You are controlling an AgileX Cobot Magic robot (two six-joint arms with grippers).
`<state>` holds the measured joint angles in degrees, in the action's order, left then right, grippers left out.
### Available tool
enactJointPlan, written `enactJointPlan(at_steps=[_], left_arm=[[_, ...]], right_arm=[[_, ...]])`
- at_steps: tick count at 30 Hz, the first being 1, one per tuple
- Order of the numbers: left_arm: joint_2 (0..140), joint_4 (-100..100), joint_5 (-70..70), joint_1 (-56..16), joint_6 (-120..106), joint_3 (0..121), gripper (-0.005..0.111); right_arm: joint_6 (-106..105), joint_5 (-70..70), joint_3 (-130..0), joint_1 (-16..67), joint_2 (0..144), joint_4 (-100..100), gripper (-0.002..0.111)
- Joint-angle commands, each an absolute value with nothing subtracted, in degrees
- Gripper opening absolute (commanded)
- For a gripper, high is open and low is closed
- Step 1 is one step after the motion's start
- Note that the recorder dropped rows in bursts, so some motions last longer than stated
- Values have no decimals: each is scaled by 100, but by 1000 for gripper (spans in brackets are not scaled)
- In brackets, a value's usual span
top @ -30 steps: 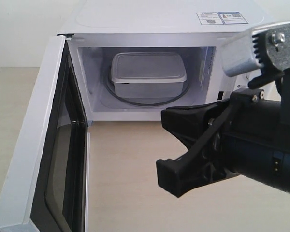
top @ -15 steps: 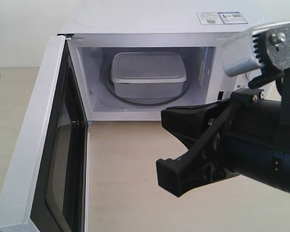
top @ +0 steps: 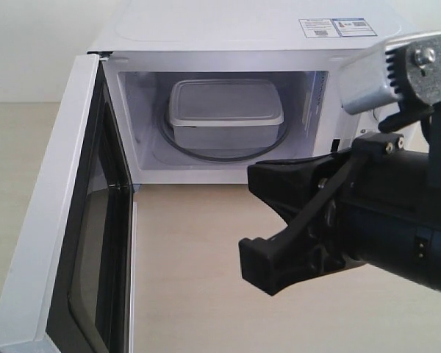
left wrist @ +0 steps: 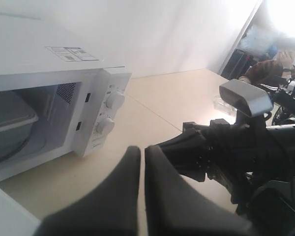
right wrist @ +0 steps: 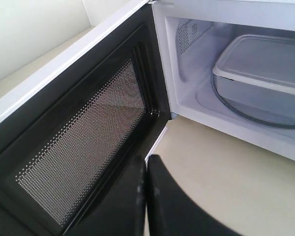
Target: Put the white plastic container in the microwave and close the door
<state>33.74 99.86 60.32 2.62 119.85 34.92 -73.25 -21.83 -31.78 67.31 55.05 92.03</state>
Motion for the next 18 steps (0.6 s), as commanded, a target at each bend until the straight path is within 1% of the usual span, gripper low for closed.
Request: enactJointPlan(at_steps=[1, 7, 10, 18], left_arm=[[3326, 9995, 5902, 246, 12024, 3509, 4], [3326, 9995, 5285, 246, 12024, 3509, 4], [3337, 9805, 4804, 246, 11645, 3509, 4], [3346, 7548, 3232, 246, 9170, 3411, 4]], right_arm=[[-7339, -2220, -3138, 6733, 5451, 9216, 0], [-7339, -2220, -3138, 6733, 5451, 9216, 0], [-7339, -2220, -3138, 6733, 5451, 9216, 0], [-7339, -2220, -3138, 6733, 5451, 9216, 0]])
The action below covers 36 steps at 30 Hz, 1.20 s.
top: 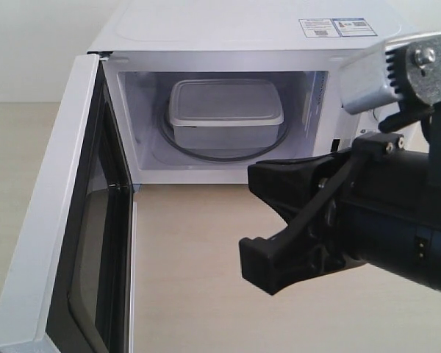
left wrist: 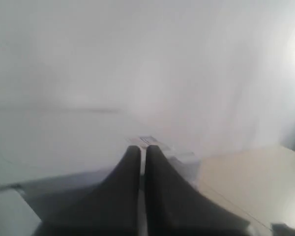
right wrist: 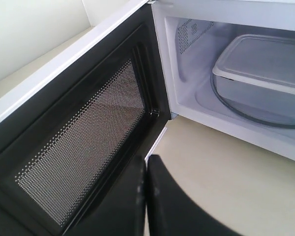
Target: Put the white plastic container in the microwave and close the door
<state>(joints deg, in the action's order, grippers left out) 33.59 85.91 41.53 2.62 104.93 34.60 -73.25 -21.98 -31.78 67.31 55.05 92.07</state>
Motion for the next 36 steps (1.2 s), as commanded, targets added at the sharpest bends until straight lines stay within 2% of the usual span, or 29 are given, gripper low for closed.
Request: enactJointPlan(at_steps=[1, 6, 13, 18, 25, 29, 36], left_arm=[[3346, 7194, 3030, 246, 8794, 3386, 4], [3336, 5869, 1657, 233, 6351, 3248, 4], [3336, 3890, -1472, -91, 3564, 3199, 4], [3336, 1775, -2674, -91, 2889, 3199, 4], [3336, -1521, -3619, -91, -460, 3199, 4], [3359, -2377, -4350, -91, -1378, 3278, 4], [3501, -2476, -5827, -91, -1421, 3695, 4]], right_arm=[[-7339, -2220, -3138, 6733, 5451, 9216, 0], [-7339, -2220, -3138, 6733, 5451, 9216, 0], [-7339, -2220, -3138, 6733, 5451, 9216, 0], [-7339, -2220, -3138, 6733, 5451, 9216, 0], [-7294, -2222, -3138, 6733, 5451, 9216, 0], [-7294, -2222, -3138, 6733, 5451, 9216, 0], [-7294, -2222, -3138, 6733, 5451, 9216, 0]])
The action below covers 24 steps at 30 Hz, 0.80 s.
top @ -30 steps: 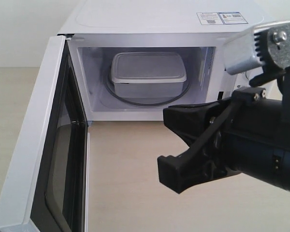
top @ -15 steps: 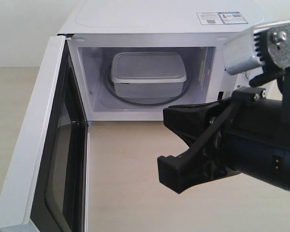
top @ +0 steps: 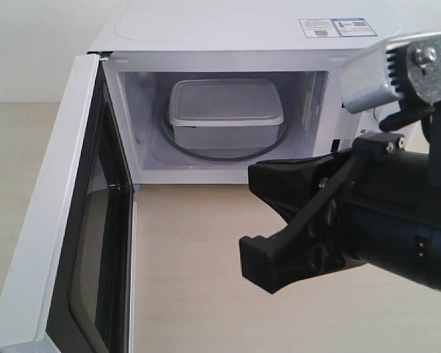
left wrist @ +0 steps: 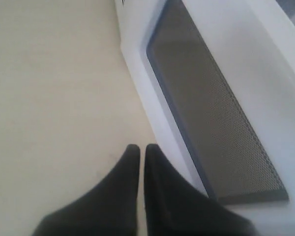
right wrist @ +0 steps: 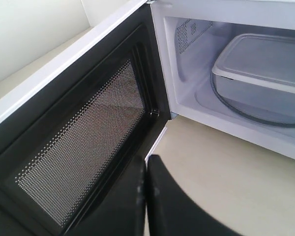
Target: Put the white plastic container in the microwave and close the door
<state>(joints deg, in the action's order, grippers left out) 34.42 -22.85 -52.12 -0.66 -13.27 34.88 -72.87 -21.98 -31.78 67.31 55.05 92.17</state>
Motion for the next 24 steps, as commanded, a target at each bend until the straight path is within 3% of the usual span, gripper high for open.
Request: enactJointPlan(at_steps=[1, 24], left_arm=[[3515, -2526, -5880, -91, -1421, 3735, 4], [5633, -5914, -6083, -91, -4781, 3808, 4]], right_arm=[[-7294, -2222, -3138, 6733, 5451, 9216, 0], [-7296, -2234, -3138, 6733, 5451, 9216, 0]])
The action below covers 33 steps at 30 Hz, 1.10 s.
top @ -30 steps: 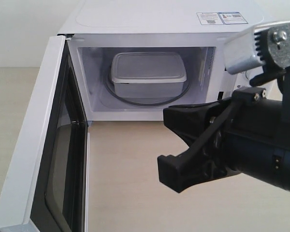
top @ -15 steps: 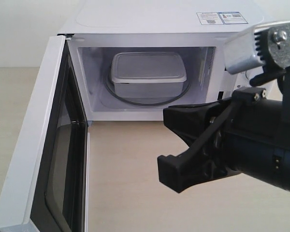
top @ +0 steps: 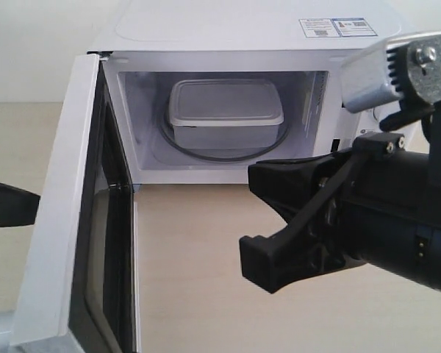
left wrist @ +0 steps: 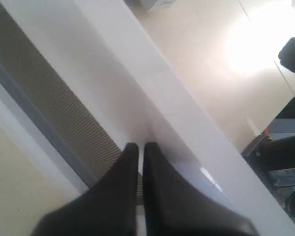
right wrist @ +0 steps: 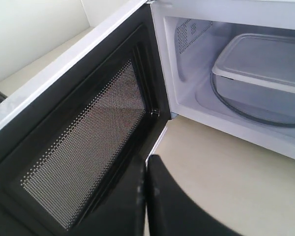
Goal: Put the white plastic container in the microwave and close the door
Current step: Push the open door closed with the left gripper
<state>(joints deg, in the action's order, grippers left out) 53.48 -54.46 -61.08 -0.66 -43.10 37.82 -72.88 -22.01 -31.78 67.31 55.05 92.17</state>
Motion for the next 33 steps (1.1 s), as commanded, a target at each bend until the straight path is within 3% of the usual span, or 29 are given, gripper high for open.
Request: enactJointPlan(at_steps=[1, 6, 9, 13, 24, 33], left_arm=[[5788, -6186, -6083, -91, -5016, 3808, 4], [6139, -7061, -5904, -129, -5699, 3808, 4], [6400, -7027, -5715, -404, -5819, 3881, 4], [6761, -6898, -5575, -910, -5796, 4382, 4], [7896, -6575, -4796, -1893, -5646, 5576, 4], [7862, -6444, -5007, -2120, -5646, 5991, 4]], right_arm=[[-7262, -2244, -3138, 6733, 5451, 9216, 0], [-7096, -2596, -3251, 6733, 5420, 9009, 0], [-7261, -3558, -3680, 6733, 4874, 9194, 0], [-7466, -3529, -4024, 6733, 4066, 9226, 0], [-8156, -1171, -4000, 6733, 2926, 9279, 0], [-8192, -876, -3477, 6733, 2926, 9503, 0]])
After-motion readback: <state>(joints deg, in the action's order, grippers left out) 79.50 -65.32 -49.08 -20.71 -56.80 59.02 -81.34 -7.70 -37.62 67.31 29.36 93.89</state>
